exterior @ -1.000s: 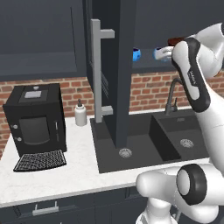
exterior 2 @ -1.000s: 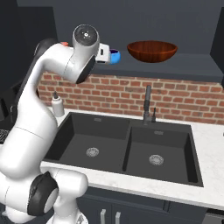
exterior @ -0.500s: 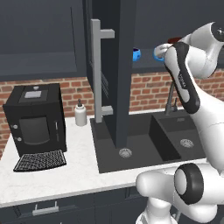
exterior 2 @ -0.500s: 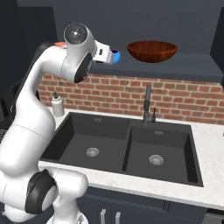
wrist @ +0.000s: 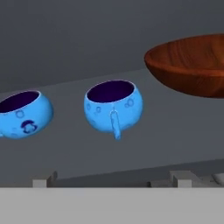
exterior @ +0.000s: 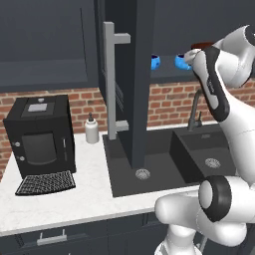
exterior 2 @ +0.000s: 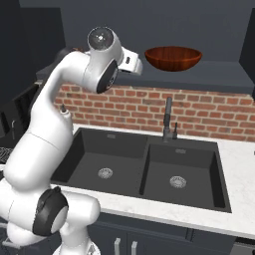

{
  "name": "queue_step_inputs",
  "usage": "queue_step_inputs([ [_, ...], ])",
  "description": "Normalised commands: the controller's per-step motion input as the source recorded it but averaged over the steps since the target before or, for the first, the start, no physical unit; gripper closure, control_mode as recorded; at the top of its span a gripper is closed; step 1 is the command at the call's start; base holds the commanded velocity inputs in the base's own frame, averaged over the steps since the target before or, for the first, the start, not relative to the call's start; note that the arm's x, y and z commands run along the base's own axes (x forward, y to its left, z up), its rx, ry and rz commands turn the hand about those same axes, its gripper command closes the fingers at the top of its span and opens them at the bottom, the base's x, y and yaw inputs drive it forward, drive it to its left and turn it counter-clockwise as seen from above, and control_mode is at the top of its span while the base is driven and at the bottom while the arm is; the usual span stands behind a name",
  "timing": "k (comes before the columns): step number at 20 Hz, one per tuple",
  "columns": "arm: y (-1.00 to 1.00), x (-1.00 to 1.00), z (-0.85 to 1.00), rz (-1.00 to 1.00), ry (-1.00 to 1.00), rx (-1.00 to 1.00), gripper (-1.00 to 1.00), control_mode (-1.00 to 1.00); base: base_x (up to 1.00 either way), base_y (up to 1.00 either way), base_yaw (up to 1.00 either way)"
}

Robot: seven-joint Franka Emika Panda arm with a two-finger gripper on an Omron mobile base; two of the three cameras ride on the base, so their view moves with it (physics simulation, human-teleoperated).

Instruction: Gather all objects into one cabinet and sort the glasses and bowls to opposite sides.

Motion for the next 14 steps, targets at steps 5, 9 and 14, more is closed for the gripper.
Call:
queue_step_inputs([
  [5,0.00,0.00,-0.15,-0.01,0.07,0.01,-1.00,-1.00,0.00,0.00,0.00],
  [9,0.00,0.11,-0.13,0.00,0.04,0.01,-1.00,-1.00,0.00,0.00,0.00],
  [14,0.00,0.29,-0.04,0.00,0.00,0.00,-1.00,-1.00,0.00,0.00,0.00],
])
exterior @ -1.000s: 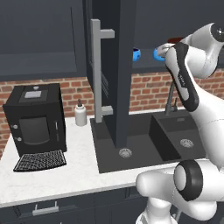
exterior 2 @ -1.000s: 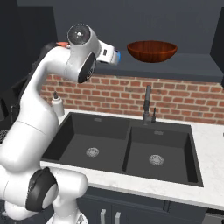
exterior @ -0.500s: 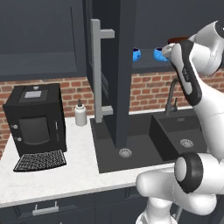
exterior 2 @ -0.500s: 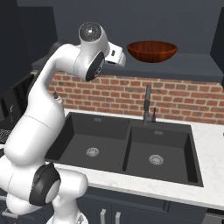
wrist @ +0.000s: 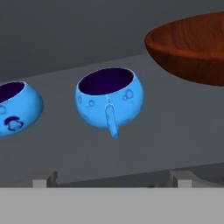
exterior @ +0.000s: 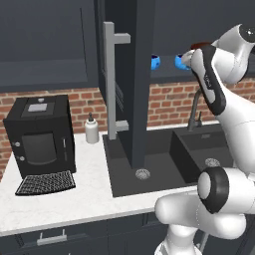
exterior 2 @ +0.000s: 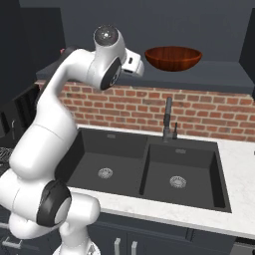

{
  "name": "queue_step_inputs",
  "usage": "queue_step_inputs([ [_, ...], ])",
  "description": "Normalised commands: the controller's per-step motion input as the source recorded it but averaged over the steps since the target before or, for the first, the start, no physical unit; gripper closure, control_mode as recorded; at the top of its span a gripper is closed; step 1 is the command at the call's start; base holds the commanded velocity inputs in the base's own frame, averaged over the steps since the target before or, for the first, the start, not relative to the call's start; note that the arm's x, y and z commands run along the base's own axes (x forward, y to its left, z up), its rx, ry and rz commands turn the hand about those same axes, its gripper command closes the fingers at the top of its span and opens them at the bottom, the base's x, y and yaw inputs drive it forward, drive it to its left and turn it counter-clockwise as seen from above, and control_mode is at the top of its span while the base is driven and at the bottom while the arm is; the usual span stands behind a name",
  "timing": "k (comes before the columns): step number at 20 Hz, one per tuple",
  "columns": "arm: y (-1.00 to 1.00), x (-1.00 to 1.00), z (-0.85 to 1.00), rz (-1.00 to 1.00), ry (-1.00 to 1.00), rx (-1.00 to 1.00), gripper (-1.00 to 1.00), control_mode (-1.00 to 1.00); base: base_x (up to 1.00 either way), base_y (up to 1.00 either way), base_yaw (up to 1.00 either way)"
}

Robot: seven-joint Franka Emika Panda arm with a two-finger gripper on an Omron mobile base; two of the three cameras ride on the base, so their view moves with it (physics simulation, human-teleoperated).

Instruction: Gather all objects into one cabinet and sort the glasses and bowls to opposite sides.

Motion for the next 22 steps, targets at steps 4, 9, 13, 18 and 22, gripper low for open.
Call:
queue_step_inputs([
  [4,0.00,0.33,-0.01,0.00,0.00,0.00,-1.00,-1.00,0.00,0.00,0.00],
  [9,0.00,0.29,-0.01,0.00,0.00,0.00,-1.00,-1.00,0.00,0.00,0.00],
  [13,-0.01,0.28,-0.12,0.00,0.01,0.00,-1.00,-1.00,0.00,0.00,0.00],
  [18,-0.01,0.29,-0.07,0.00,0.00,0.00,-1.00,-1.00,0.00,0.00,0.00],
  [22,-0.01,0.31,-0.05,0.00,0.00,0.00,-1.00,-1.00,0.00,0.00,0.00],
])
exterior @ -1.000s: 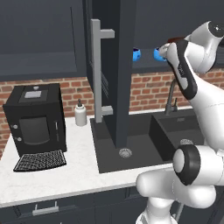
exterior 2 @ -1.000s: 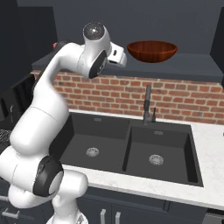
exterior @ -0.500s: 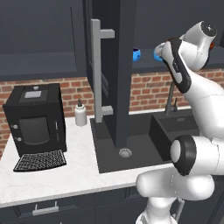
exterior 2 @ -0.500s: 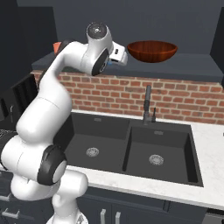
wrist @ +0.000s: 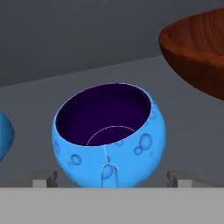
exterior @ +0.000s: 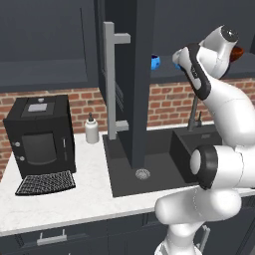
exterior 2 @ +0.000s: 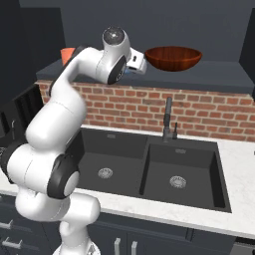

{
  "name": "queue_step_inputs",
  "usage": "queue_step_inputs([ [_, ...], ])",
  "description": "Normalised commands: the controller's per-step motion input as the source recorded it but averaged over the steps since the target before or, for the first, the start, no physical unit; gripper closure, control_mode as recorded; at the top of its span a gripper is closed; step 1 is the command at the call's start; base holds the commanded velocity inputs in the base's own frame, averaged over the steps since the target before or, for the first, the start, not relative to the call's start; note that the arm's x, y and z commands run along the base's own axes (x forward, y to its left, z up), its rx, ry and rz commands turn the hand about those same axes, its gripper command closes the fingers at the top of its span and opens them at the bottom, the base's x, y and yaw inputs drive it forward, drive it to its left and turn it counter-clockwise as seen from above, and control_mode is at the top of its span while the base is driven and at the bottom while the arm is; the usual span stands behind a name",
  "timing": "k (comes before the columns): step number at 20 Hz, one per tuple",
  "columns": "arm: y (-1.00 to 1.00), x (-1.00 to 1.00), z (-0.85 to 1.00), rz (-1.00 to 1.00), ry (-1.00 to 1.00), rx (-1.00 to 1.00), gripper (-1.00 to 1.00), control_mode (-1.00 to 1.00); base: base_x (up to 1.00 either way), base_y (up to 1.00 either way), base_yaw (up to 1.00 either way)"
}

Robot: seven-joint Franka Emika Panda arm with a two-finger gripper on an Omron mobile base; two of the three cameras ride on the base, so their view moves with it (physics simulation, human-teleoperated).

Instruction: Gather all objects into one cabinet and sort the glasses and bowls to opposite sides.

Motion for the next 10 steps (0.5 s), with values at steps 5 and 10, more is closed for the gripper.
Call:
queue_step_inputs([
  [5,-0.06,0.21,0.00,0.00,0.00,0.00,-1.00,-1.00,0.00,0.00,0.00],
  [10,-0.06,0.03,0.00,0.00,0.00,0.00,-1.00,-1.00,0.00,0.00,0.00],
])
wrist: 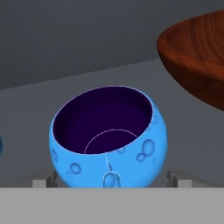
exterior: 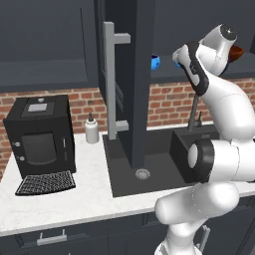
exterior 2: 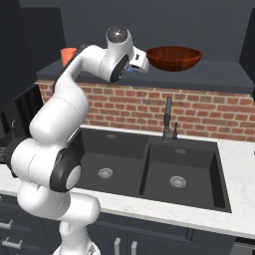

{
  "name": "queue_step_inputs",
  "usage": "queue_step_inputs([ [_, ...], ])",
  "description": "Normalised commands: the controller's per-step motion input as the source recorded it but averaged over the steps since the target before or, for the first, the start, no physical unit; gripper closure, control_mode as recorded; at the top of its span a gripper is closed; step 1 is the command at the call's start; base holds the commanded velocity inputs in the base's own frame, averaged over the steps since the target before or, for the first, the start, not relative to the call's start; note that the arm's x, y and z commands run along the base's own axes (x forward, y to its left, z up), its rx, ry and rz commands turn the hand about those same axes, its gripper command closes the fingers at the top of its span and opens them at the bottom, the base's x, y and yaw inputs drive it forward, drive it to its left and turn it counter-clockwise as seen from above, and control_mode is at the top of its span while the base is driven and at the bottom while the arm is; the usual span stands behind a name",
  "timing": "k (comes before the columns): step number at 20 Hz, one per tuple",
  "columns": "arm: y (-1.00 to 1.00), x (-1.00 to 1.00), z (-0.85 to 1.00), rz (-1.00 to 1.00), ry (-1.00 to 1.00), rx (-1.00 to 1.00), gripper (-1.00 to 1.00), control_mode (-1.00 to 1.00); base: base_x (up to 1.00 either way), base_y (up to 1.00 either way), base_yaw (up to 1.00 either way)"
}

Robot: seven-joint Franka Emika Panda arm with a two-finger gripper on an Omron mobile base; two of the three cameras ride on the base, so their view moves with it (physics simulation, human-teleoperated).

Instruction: Gather all objects into one cabinet and sort the glasses and bowls to opposite sides.

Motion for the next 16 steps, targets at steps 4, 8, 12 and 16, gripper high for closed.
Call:
queue_step_inputs([
  [4,0.00,-0.01,-0.07,0.00,0.00,0.00,-1.00,-1.00,0.00,0.00,0.00],
  [8,0.00,-0.03,-0.08,0.00,0.00,0.00,-1.00,-1.00,0.00,0.00,0.00],
  [12,0.00,0.00,-0.04,0.00,0.00,0.00,-1.00,-1.00,0.00,0.00,0.00],
  [16,0.00,0.00,0.00,0.00,0.00,0.00,-1.00,-1.00,0.00,0.00,0.00],
])
